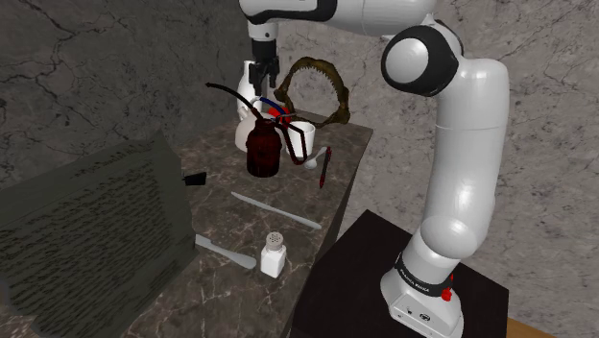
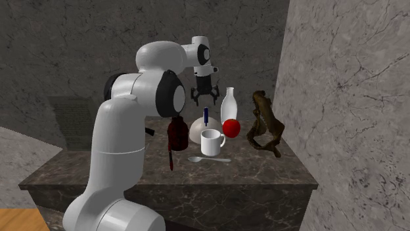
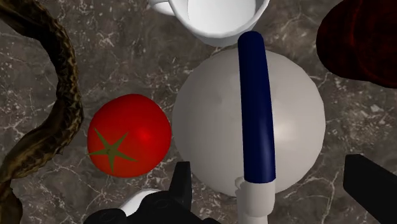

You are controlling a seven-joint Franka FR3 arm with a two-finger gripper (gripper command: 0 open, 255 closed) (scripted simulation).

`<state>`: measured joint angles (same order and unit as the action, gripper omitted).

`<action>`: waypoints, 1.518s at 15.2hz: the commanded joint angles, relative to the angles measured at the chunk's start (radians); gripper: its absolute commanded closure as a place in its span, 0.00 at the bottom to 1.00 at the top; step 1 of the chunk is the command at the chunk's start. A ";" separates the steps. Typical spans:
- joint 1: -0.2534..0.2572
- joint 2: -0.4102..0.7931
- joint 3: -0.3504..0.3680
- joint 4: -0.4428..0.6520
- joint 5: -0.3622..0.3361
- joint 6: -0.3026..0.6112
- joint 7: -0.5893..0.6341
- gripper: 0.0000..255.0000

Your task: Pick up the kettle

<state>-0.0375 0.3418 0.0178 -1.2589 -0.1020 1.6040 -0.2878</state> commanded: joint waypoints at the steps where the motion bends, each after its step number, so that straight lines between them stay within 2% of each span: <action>1: 0.000 0.001 0.000 -0.024 0.000 0.027 0.002 0.00; 5: -0.001 -0.011 0.000 -0.104 0.000 0.094 0.008 0.00; 7: -0.001 -0.011 0.000 -0.104 0.000 0.094 0.008 0.00; 8: -0.001 -0.012 0.000 -0.106 0.000 0.095 0.008 1.00; 17: -0.001 -0.011 0.000 -0.104 0.000 0.094 0.008 1.00; 23: 0.000 0.007 0.000 0.003 0.000 0.005 0.000 1.00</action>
<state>-0.0375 0.3503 0.0181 -1.2707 -0.1019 1.6237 -0.2866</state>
